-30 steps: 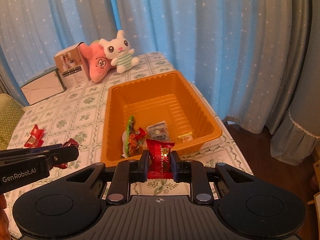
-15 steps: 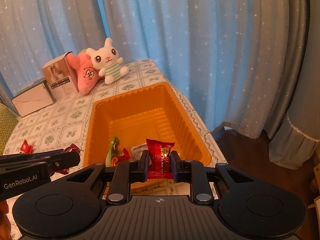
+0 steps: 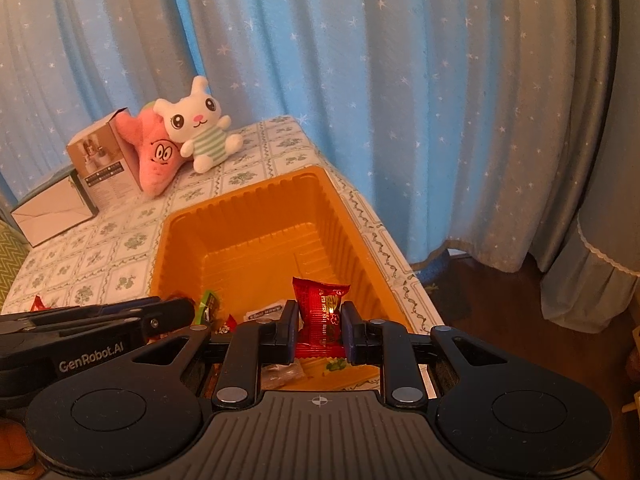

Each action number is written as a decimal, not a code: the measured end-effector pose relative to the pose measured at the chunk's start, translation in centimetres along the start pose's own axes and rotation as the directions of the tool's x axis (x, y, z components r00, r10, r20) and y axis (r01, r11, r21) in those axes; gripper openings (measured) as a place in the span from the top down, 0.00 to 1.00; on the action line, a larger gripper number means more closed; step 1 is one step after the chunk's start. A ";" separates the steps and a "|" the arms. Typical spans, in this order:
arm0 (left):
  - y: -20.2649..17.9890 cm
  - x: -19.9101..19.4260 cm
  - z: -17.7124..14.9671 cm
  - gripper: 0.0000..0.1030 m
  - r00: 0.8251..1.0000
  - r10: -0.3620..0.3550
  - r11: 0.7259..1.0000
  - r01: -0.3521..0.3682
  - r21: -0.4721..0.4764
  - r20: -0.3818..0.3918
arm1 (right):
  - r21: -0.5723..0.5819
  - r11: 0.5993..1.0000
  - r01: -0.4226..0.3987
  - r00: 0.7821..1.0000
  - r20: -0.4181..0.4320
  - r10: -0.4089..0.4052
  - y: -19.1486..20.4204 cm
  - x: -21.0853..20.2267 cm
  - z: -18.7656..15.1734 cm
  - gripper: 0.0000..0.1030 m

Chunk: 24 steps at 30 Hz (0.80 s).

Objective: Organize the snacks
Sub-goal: 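Carry both red candies over the orange tray and open both tools to release them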

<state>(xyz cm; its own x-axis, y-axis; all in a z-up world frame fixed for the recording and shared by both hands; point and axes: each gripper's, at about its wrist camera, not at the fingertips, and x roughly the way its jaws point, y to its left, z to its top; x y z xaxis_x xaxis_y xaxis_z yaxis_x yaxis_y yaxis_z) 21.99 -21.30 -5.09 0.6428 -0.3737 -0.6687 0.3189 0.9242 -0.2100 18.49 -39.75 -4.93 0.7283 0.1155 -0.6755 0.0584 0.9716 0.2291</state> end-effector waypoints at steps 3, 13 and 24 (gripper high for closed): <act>0.4 -0.4 -0.2 0.66 1.000 0.018 1.000 -0.018 0.003 0.017 | 0.007 1.000 0.000 1.000 -0.003 0.000 -0.3 0.1 -0.1 0.78; 2.9 -3.1 -2.4 0.67 0.998 0.067 0.996 -0.068 -0.059 -0.017 | 0.005 1.000 -0.024 1.000 0.001 0.024 0.2 0.6 0.2 0.78; 4.1 -4.9 -2.9 0.67 0.994 0.111 0.992 -0.110 -0.066 0.005 | 0.046 0.996 -0.081 0.997 -0.002 0.081 0.6 2.4 1.5 0.70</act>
<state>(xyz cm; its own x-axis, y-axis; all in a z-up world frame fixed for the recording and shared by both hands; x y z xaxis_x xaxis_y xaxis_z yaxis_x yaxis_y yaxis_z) 18.10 -15.48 -4.68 0.6773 -0.2694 -0.6846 0.1997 0.9629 -0.1814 21.28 -39.19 -5.34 0.7292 0.1941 -0.6562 0.0308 0.9487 0.3148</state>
